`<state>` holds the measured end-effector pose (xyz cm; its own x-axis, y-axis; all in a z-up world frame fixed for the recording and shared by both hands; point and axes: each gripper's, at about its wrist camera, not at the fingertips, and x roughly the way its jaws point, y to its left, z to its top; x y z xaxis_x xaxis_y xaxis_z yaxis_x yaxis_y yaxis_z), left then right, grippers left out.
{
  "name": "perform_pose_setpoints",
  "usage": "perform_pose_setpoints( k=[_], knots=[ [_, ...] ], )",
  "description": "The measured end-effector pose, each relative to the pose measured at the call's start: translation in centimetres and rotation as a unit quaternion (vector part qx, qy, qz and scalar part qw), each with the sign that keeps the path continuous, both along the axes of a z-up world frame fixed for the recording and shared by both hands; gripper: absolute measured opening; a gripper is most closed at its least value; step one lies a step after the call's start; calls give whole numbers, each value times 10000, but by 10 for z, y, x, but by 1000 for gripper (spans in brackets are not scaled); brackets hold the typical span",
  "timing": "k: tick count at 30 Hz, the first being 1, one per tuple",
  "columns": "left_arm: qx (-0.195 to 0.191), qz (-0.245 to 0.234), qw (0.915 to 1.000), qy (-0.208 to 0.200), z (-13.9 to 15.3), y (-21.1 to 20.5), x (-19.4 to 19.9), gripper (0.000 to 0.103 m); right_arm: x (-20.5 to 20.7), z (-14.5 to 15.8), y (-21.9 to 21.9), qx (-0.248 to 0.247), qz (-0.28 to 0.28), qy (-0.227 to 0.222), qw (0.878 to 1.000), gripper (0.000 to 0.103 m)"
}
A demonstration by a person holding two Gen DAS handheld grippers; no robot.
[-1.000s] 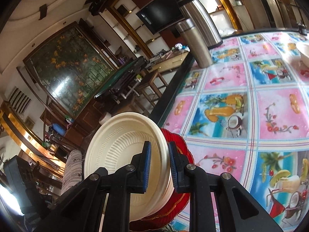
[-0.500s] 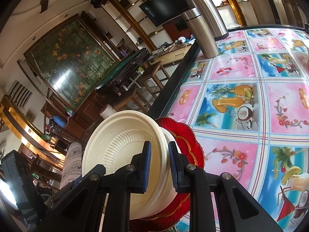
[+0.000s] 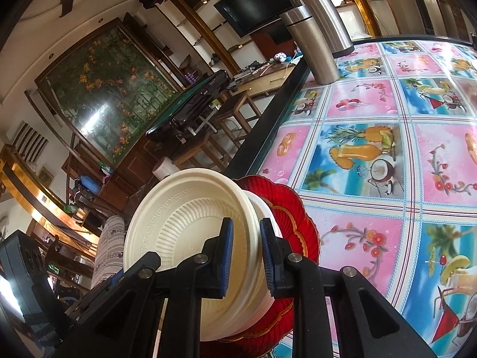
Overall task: Organize plates and bowls
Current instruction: 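Lower the beige plate with both tools onto the white bowl in the stack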
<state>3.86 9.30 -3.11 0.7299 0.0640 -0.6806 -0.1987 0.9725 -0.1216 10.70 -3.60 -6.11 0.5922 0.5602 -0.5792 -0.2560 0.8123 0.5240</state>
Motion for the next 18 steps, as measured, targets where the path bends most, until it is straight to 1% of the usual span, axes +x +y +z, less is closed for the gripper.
perform_pose_setpoints(
  k=[3,5,6,7,8,9,10,15,18],
  knots=[
    [46,42,10000,7,-1,3,-1,17,1,0,1,-17,-5,2,10000,21],
    [79,88,9999,10,-1,5,-1,22,1,0,2,-22,-5,10,10000,21],
    [102,115,9999,0,-1,6,-1,29,1,0,2,-23,-3,0,10000,21],
    [139,158,9998,-24,-1,8,-2,41,1,0,2,-31,-6,2,10000,21],
    [174,195,9996,-62,0,9,-3,48,2,-1,2,-43,-3,-4,10000,21],
    [226,239,9994,-113,1,9,-5,56,2,-1,3,-51,-6,-10,10000,21],
    [292,282,9990,-162,3,10,-6,58,1,-1,3,-53,-10,-16,10000,21],
    [571,414,9971,-288,8,10,-10,59,2,-1,2,-21,-8,-13,10000,21],
    [712,550,9952,-373,12,12,-15,59,1,1,-4,80,-38,-30,10000,21]
  ],
)
